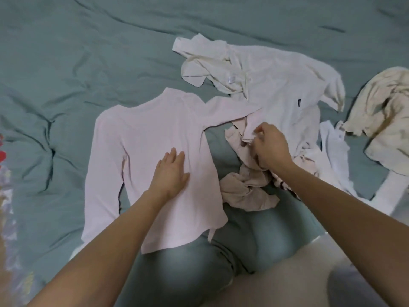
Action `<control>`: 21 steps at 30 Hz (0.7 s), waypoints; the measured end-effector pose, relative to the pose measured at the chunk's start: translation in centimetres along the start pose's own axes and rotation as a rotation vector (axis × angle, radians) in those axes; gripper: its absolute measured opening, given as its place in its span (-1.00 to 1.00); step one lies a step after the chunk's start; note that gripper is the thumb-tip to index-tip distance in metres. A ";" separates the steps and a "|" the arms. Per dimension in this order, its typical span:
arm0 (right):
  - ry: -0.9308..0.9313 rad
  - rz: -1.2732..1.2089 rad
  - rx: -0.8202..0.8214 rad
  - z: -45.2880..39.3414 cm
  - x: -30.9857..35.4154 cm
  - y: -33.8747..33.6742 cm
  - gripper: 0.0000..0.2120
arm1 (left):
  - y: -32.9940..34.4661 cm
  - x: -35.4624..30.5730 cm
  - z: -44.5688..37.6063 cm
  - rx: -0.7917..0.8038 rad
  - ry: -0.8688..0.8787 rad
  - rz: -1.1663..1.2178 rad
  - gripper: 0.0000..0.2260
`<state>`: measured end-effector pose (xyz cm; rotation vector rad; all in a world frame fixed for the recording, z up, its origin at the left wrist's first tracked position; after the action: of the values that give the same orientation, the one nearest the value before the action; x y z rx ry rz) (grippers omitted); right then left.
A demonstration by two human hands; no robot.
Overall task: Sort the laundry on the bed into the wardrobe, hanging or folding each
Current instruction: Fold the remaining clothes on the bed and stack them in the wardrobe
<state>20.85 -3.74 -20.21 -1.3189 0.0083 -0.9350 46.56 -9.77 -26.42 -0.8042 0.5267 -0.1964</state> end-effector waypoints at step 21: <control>-0.431 1.189 0.592 9.6 -10.0 7.7 -0.65 | 9.3 -3.1 6.8 -0.098 -0.036 0.642 -0.85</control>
<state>23.53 9.52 -28.53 -0.7085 0.1540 0.3568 47.16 2.04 -28.07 -0.6957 0.7381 0.4371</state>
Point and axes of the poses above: each hand's wrist, its own z-axis away from the middle knuckle, its own y-axis out of the palm, x = y × z, the point moved 5 cm from there along -z, towards the middle knuckle, and after that the axes turned 6 degrees about x, right-handed, at the moved point
